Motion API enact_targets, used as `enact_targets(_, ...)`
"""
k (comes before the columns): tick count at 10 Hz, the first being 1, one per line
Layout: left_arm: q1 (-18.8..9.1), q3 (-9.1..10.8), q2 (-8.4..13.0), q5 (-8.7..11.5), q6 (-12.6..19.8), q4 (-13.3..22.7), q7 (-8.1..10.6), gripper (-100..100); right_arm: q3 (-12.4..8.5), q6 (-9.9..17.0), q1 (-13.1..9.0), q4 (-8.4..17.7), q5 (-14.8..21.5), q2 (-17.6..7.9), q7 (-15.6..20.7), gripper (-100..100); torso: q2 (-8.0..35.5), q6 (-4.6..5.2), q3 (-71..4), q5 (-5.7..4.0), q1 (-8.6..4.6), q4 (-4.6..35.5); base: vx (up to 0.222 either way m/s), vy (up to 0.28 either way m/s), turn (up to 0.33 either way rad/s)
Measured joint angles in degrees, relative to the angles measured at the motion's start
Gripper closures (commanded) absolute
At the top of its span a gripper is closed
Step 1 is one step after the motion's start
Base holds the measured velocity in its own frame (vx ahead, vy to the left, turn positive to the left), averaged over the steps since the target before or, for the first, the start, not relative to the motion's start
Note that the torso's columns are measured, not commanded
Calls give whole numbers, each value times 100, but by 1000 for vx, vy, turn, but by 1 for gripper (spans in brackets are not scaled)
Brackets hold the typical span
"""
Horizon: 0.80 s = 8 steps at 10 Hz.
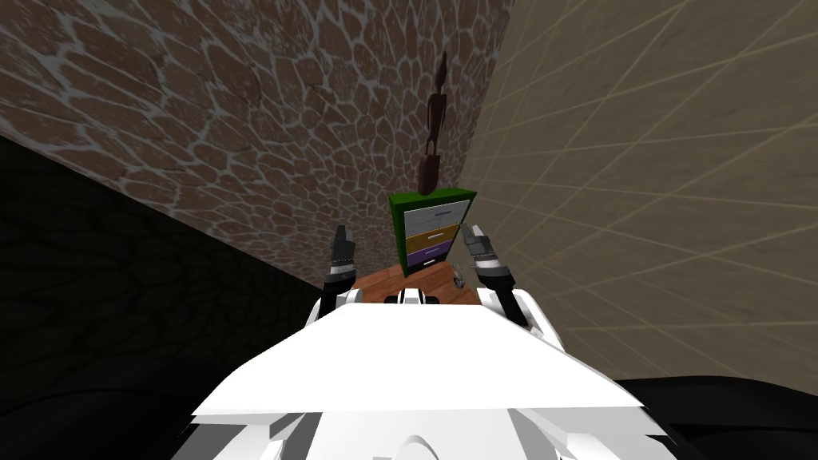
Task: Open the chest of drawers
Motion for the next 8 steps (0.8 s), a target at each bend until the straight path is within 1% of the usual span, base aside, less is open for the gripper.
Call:
enact_targets(1,0,0,0,0,0,0,0,0,-18,19,-25,41,169,-29,164,-100,-5,0,-3,1,2,-1,57,21,16)
enact_targets(3,0,0,0,0,0,0,0,0,-35,37,-30,72,381,-63,424,-100,-1,0,-1,1,3,0,63,24,30)
enact_targets(4,0,0,0,0,0,0,0,0,-41,50,-43,116,562,-83,598,-100,-10,0,-6,1,5,-3,60,22,19)
enact_targets(5,0,0,0,0,0,0,0,0,-63,57,-47,132,639,-110,712,-100,-5,1,-4,1,2,-2,54,22,25)
enact_targets(7,0,0,0,0,0,0,0,0,-103,86,-52,190,941,-191,1020,-100,-11,0,-6,1,1,-3,75,20,27)
enact_targets(8,0,0,0,0,0,0,0,0,-113,93,-59,217,1029,-211,1141,-100,-5,1,-4,0,0,-2,61,22,33)
